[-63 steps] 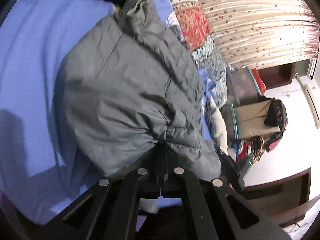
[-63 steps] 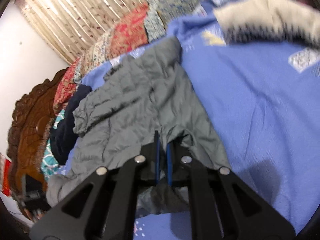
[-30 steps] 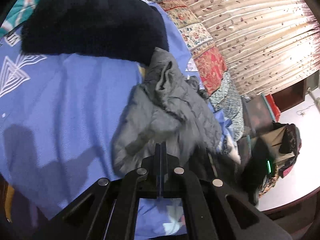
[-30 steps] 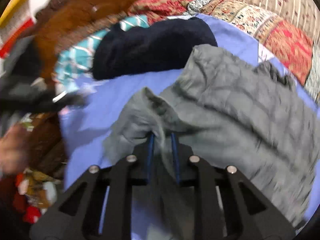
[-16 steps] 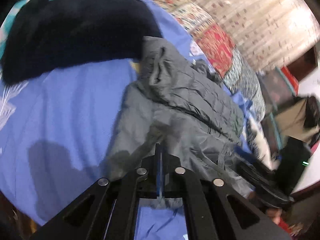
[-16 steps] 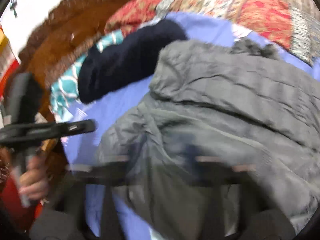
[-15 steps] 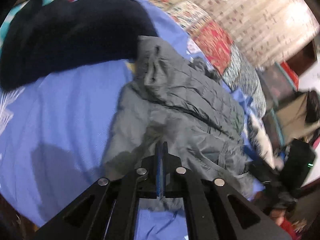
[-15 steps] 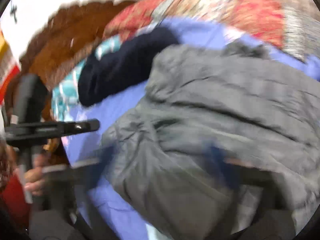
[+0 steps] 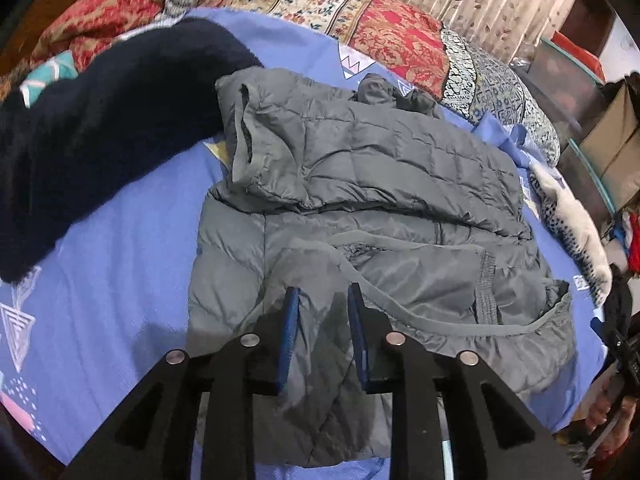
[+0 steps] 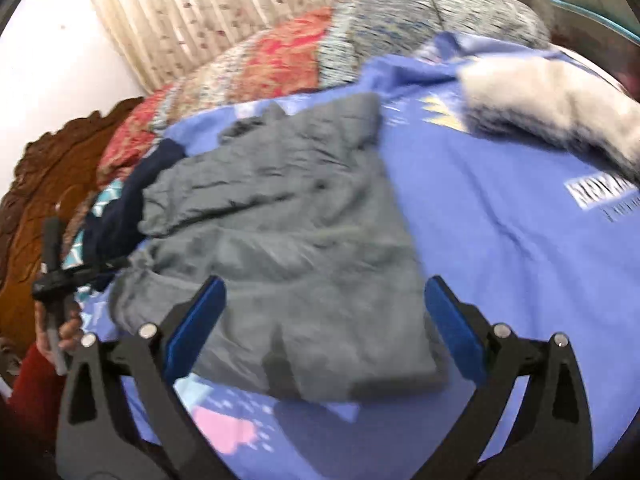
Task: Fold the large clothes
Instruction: 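Release the folded jacket and smooth it flat with both grippers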
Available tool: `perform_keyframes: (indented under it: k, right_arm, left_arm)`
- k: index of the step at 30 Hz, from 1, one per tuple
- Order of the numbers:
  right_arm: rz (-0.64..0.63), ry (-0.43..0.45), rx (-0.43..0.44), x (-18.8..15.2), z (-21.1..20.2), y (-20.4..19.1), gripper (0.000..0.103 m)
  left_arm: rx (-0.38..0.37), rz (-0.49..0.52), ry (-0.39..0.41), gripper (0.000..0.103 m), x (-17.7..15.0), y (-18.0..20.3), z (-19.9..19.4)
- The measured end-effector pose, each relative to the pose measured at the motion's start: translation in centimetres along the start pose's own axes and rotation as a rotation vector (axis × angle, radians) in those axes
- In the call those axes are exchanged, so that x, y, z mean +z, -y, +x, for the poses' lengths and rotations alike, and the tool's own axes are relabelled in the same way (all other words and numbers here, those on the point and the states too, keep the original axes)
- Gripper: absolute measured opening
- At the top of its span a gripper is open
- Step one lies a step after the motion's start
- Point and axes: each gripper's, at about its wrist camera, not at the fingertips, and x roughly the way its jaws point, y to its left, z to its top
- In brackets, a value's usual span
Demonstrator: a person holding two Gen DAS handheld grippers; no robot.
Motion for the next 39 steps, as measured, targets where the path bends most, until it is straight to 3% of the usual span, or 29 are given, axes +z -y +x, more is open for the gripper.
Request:
perform_keyframes:
  k: [3,13,23,31,36,39]
  right_arm:
    - [-0.058,-0.019,-0.043,-0.5,1.2,-0.4,0.092]
    - [-0.193,-0.053,-0.142,0.3,5.4,-2.2,0.085]
    - [-0.234,-0.113,-0.167,-0.1,7.2,-2.8,0.053]
    - [-0.295,-0.091,-0.199,0.0,6.8,-4.0,0.012]
    - [-0.264,0.009,-0.187,1.4,5.1,-4.1,0.011]
    - [-0.233,0.054,-0.182,2.6,4.5,-4.0,0.011]
  left_arm:
    - [0.086,0.068,0.021,0.053,-0.3,0.6,-0.2]
    - [0.23,0.225,0.006,0.053,-2.1,2.7,0.9]
    - [0.246,0.193,-0.004,0.053,-3.0,1.9,1.1]
    - [0.25,0.183,-0.008,0.053,-3.2,1.7,1.2]
    - [0.249,0.18,-0.001,0.053,-3.3,1.4,1.2]
    - [0.248,0.175,0.002,0.046,-3.3,1.2,1.1]
